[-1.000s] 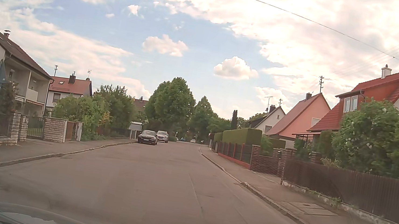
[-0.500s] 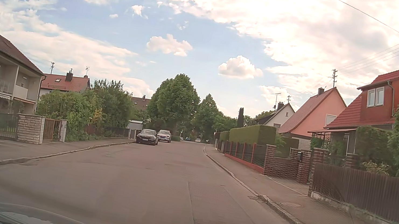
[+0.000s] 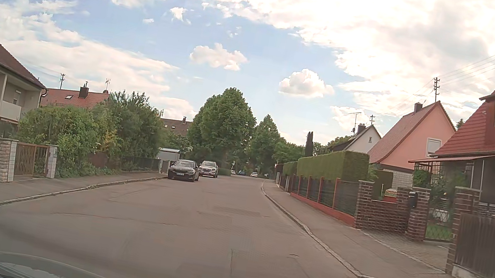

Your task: Follow the waypoints while adhering to traffic rules and regulations

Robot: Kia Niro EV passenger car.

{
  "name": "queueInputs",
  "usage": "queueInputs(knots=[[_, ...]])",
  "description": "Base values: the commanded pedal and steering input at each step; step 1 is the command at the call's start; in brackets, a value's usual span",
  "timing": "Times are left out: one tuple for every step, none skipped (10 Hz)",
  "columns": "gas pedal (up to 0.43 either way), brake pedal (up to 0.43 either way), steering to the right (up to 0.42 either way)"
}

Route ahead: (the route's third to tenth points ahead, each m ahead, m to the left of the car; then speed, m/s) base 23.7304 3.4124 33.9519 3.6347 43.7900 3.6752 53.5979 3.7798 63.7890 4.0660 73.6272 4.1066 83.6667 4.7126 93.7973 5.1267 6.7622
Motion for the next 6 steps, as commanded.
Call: queueInputs(knots=[[0.138, 0.018, -0.035], [0.138, 0.018, -0.038], [0.138, 0.018, -0.039], [0.138, 0.018, -0.039], [0.138, 0.018, -0.039], [0.138, 0.018, -0.039]])
